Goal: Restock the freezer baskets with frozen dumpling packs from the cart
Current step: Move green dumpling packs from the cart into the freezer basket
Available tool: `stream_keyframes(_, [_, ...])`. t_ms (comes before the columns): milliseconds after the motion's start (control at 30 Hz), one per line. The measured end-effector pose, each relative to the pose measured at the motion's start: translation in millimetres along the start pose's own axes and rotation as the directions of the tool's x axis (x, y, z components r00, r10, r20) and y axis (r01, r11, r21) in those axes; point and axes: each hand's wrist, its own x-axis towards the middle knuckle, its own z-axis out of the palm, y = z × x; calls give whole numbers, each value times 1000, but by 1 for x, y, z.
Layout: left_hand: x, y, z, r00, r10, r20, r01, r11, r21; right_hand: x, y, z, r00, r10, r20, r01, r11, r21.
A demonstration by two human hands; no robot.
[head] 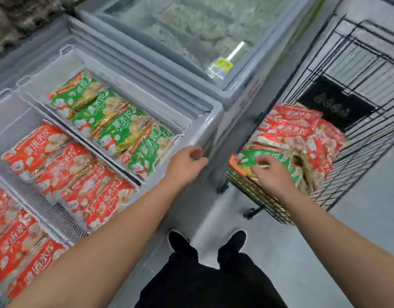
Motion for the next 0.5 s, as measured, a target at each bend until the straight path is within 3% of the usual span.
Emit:
stream_keyframes(200, [-10, 59, 95, 983, 91, 159, -121, 974, 190, -5, 108, -65, 989, 140, -47, -134, 984, 114])
stream_keyframes(500, [-2, 90, 186, 962, 85, 261, -190, 892, 411, 1, 188, -109, 971, 235, -36, -222, 950, 219])
